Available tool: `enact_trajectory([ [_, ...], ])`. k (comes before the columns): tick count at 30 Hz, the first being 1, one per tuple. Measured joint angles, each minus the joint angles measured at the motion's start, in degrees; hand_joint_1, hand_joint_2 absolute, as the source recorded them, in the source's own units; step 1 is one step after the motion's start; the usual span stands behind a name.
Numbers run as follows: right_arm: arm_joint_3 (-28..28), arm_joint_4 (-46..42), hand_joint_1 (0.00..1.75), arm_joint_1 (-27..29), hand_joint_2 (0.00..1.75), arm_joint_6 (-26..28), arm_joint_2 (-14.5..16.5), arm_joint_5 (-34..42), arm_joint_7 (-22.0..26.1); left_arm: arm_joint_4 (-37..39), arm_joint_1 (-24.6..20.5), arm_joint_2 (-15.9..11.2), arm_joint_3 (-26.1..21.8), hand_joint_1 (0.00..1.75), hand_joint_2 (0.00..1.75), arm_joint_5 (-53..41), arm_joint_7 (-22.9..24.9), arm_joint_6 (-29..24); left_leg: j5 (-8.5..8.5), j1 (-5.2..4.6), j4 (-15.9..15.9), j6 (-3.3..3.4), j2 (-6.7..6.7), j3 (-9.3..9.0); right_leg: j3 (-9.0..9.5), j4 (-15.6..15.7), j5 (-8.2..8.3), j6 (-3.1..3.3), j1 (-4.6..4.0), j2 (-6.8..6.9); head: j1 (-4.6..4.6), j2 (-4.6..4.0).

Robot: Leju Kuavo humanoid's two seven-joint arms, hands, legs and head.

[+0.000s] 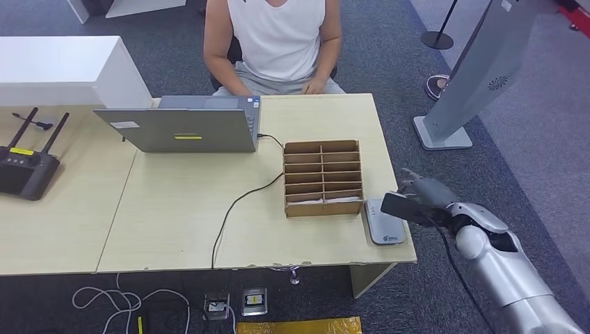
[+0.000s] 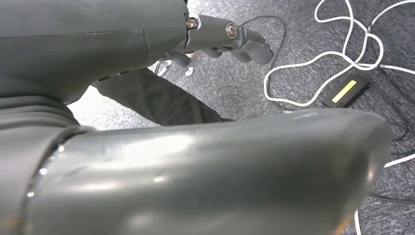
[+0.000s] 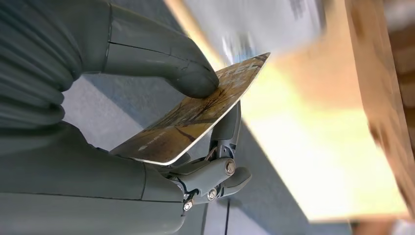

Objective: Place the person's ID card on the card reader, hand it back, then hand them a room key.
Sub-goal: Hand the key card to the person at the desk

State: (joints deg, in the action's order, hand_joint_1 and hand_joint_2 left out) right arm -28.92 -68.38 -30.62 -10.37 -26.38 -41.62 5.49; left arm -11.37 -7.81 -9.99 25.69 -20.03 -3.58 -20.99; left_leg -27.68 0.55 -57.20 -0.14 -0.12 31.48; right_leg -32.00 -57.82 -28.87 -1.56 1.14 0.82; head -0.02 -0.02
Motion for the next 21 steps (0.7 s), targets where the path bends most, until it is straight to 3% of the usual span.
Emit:
enact_trajectory([
  [13, 3.51, 9.11, 1.75, -26.23, 1.75, 13.36, 2.24, -5.83, 9.26, -0.04, -1.16, 0.85, 0.88, 0.0, 0.0, -2.2, -0.11, 0.04, 0.04, 0.0, -0.02, 0.0, 0.01, 0.07, -0.06, -0.03, 0.06, 0.01, 0.0, -0.06, -0.01, 0.0],
  [21, 1.23, 19.07, 1.75, -40.93, 1.75, 13.26, 8.91, -12.19, 12.75, -0.19, -4.95, 1.25, 2.3, 0.0, 0.0, -4.68, 0.0, 2.57, 0.08, 0.04, -0.01, -0.03, -0.06, 0.13, -0.09, -0.13, 0.06, 0.01, -0.04, 0.04, 0.01, 0.0],
])
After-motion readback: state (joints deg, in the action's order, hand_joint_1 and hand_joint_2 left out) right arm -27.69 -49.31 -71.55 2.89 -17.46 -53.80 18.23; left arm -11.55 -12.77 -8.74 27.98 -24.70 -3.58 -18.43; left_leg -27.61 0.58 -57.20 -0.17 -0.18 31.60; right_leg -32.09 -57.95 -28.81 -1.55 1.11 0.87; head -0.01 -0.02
